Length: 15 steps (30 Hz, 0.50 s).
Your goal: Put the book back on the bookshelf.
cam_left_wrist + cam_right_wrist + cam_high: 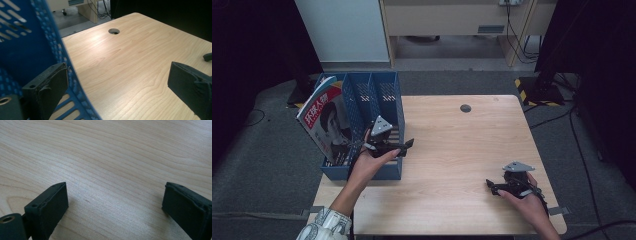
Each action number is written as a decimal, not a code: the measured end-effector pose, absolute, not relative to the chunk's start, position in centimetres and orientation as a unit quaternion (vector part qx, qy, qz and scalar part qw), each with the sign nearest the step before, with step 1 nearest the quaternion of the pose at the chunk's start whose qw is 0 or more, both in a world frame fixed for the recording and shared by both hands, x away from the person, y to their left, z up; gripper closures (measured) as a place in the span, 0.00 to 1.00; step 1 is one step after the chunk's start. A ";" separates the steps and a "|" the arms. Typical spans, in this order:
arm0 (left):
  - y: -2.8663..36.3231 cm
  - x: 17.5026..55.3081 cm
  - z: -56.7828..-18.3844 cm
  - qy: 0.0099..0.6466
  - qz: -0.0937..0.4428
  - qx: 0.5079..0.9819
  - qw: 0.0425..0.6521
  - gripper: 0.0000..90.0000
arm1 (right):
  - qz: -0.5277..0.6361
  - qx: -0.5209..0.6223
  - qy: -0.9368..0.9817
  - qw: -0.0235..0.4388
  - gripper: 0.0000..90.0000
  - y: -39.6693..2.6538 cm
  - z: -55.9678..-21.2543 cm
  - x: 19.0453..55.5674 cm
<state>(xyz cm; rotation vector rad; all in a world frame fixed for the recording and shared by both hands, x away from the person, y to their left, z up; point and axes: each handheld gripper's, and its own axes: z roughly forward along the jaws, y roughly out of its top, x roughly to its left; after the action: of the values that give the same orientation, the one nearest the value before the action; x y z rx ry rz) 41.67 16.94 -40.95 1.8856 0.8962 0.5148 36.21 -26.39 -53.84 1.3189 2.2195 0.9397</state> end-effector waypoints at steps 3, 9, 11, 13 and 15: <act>16.2 41.5 -41.2 0.360 0.207 0.776 0.475 0.03 | 0.335 0.471 0.792 0.196 0.08 -26.4 -53.8 36.2; 14.5 41.2 -41.6 0.346 0.203 0.786 0.471 0.03 | 0.335 0.470 0.792 0.197 0.08 -26.4 -53.8 36.2; 13.9 41.2 -41.7 0.344 0.200 0.788 0.470 0.02 | 0.335 0.470 0.792 0.197 0.08 -26.4 -53.8 36.2; 13.5 41.1 -41.9 0.343 0.198 0.790 0.468 0.02 | 0.336 0.470 0.792 0.198 0.08 -26.4 -53.9 36.2; 12.9 41.0 -42.1 0.341 0.197 0.791 0.467 0.02 | 0.336 0.470 0.792 0.198 0.08 -26.4 -53.9 36.2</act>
<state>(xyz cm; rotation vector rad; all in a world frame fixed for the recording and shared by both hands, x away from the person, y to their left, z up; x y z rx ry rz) 40.98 12.95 -42.11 1.9417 0.8377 0.4823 36.19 -26.40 -53.86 1.3160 2.2166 0.9391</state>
